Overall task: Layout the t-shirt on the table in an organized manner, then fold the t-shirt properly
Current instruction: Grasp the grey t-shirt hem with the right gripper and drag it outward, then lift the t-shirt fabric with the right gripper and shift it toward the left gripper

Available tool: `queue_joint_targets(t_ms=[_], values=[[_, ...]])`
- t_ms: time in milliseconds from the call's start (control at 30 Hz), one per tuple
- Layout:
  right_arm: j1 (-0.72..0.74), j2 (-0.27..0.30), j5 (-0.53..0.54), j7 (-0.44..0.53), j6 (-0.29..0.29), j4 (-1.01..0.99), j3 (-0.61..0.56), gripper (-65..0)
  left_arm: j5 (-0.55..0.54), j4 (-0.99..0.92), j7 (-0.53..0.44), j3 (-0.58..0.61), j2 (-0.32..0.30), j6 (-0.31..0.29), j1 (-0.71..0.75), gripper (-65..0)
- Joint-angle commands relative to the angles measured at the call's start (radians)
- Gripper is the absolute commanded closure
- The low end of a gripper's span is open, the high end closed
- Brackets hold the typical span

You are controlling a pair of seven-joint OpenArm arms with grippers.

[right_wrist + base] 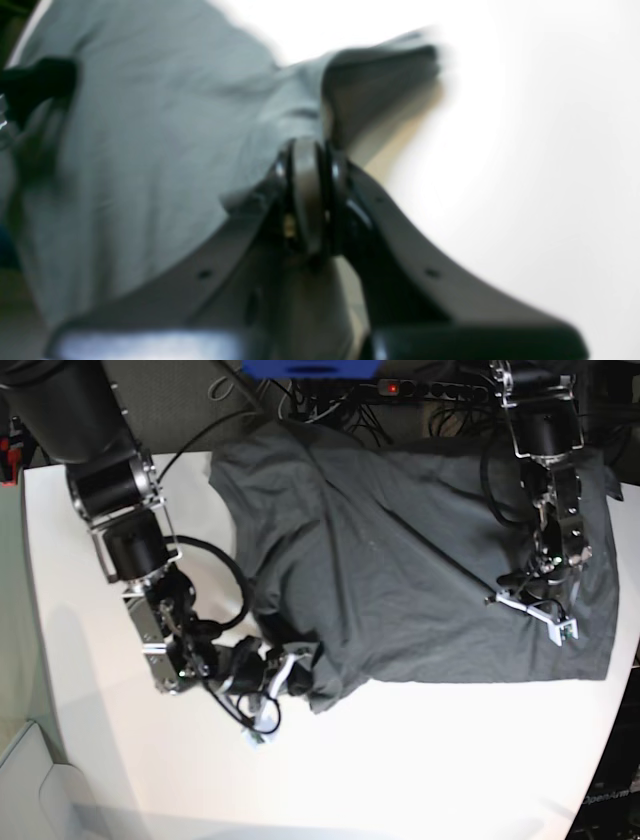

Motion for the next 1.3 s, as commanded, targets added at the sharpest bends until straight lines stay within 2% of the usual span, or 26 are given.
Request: queue_joint_targets(t_ms=[0, 167, 267, 400, 500, 700, 767, 833, 967, 1100, 1167, 1267], values=[[0.056, 0.01, 0.018, 0.029, 0.007, 0.017, 0.006, 0.0, 0.001, 0.005, 0.024, 0.0, -0.005, -0.001, -0.008, -0.1], [0.124, 0.065, 0.007, 0.037, 0.006, 0.007, 0.005, -0.1, -0.003, 0.005, 0.024, 0.001, -0.005, -0.001, -0.008, -0.1], [0.159, 0.063, -0.065, 0.042, 0.004, -0.059, 0.012, -0.1, -0.003, 0.005, 0.024, 0.003, -0.003, -0.001, -0.008, -0.1], [0.176, 0.036, -0.179, 0.128, 0.004, -0.145, 0.012, -1.9, -0.001, 0.005, 0.024, 0.004, -0.003, -0.001, -0.008, -0.1], [0.174, 0.03, -0.231, 0.167, 0.006, -0.176, 0.014, -10.2, 0.001, 0.005, 0.024, 0.004, -0.003, -0.001, -0.008, -0.1], [0.179, 0.021, -0.255, 0.171, 0.006, -0.182, 0.012, -35.7, 0.001, 0.005, 0.024, 0.001, -0.003, -0.001, -0.008, -0.1], [0.19, 0.022, -0.254, 0.163, 0.004, -0.181, 0.012, -42.1, 0.001, 0.005, 0.024, 0.001, -0.003, -0.001, -0.008, -0.1], [0.19, 0.022, -0.248, 0.14, 0.004, -0.179, 0.014, -45.8, 0.001, 0.005, 0.024, 0.001, -0.003, -0.001, -0.008, -0.1], [0.173, 0.017, -0.248, 0.065, 0.01, -0.179, 0.014, -46.5, 0.001, 0.005, 0.024, 0.0, -0.005, -0.001, -0.008, -0.1], [0.119, 0.016, -0.248, 0.094, 0.01, -0.179, 0.014, -46.2, 0.001, 0.005, 0.024, 0.0, -0.009, -0.001, -0.008, -0.1], [0.093, 0.017, -0.246, 0.097, 0.01, -0.178, 0.014, -43.5, -0.001, 0.005, 0.024, 0.0, -0.011, -0.001, -0.008, -0.1], [0.045, 0.024, -0.246, 0.092, 0.01, -0.122, 0.014, -34.3, -0.003, 0.005, 0.024, 0.0, -0.011, -0.001, -0.008, -0.1]])
